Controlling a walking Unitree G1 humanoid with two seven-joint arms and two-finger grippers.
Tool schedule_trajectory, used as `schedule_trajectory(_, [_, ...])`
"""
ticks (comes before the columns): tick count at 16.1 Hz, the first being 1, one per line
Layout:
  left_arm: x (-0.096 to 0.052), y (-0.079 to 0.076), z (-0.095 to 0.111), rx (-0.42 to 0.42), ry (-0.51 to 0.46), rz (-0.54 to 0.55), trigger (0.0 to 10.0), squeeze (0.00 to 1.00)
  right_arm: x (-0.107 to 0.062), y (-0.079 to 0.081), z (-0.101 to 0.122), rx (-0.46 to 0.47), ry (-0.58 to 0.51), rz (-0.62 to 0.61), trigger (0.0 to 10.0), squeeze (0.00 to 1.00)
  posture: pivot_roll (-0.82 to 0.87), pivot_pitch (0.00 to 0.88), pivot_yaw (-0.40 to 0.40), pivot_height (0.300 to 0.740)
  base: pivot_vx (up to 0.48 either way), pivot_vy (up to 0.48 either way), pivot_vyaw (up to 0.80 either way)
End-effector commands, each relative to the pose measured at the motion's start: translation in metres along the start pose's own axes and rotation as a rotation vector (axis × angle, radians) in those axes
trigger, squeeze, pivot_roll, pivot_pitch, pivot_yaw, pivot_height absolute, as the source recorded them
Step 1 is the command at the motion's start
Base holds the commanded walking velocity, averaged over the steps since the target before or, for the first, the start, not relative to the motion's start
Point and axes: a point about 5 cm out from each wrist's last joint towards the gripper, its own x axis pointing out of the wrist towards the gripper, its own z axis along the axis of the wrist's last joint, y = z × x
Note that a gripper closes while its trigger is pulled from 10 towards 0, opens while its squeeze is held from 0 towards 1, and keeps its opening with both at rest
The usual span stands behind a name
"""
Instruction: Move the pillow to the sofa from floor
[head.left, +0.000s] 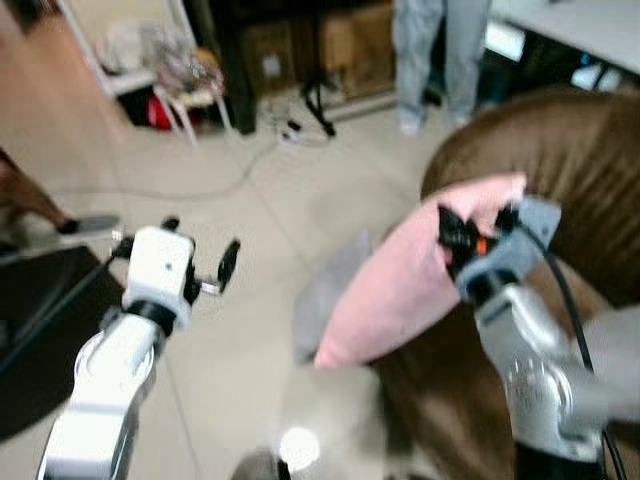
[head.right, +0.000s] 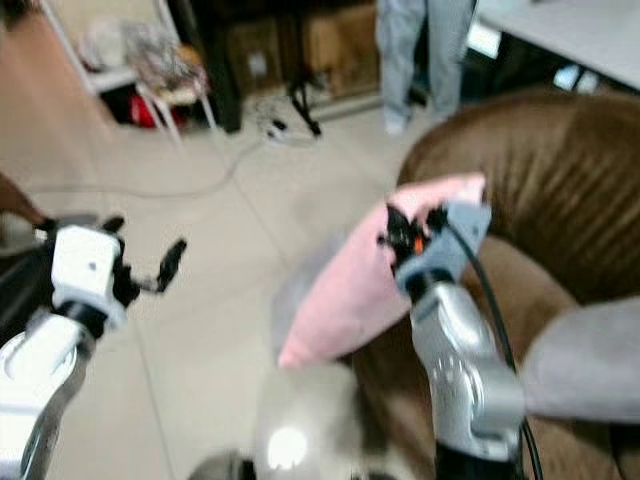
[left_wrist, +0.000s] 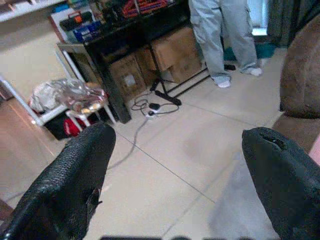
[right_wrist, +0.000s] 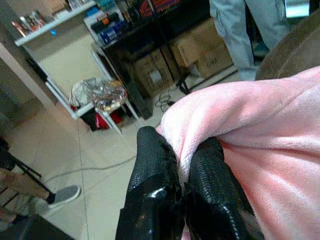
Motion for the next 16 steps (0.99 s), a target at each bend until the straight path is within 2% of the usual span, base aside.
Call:
schedule_trajectory(1, [0.000, 0.003, -0.001, 0.020, 0.008, 0.004, 10.0, 0.00, -0.004, 0.006, 0.011, -0.021, -0.085, 0.031, 10.0, 0.00, -0.12, 0.000, 0.075, 0.740, 0.000, 0.000, 0.00])
schedule_trajectory(4, [-0.001, 0.005, -0.003, 0.023, 0.007, 0.024, 10.0, 0.00, -0.005, 0.006, 0.000, -0.037, -0.060, 0.034, 10.0, 0.00, -0.11, 0.000, 0.067, 0.740, 0.000, 0.000, 0.00])
schedule_trajectory(7, [-0.005, 0.003, -0.010, 0.010, 0.024, 0.070, 10.0, 0.00, 0.004, 0.006, -0.013, -0.129, 0.016, 0.077, 10.0, 0.00, -0.07, 0.000, -0.024, 0.740, 0.000, 0.000, 0.00])
schedule_trajectory(10, [-0.011, -0.001, -0.012, 0.004, 0.028, 0.104, 10.0, 0.00, 0.012, 0.005, -0.016, -0.182, 0.044, 0.098, 10.0, 0.00, -0.02, 0.000, -0.093, 0.740, 0.000, 0.000, 0.00])
schedule_trajectory(13, [-0.016, -0.002, -0.010, -0.007, 0.014, 0.121, 10.0, 0.00, 0.019, 0.010, -0.018, -0.167, 0.075, 0.153, 10.0, 0.00, 0.00, 0.000, -0.115, 0.740, 0.000, 0.000, 0.00])
schedule_trajectory(16, [-0.017, 0.001, -0.004, -0.026, -0.009, 0.122, 10.0, 0.00, 0.024, 0.016, -0.016, -0.137, 0.066, 0.156, 10.0, 0.00, 0.00, 0.000, -0.105, 0.740, 0.000, 0.000, -0.80])
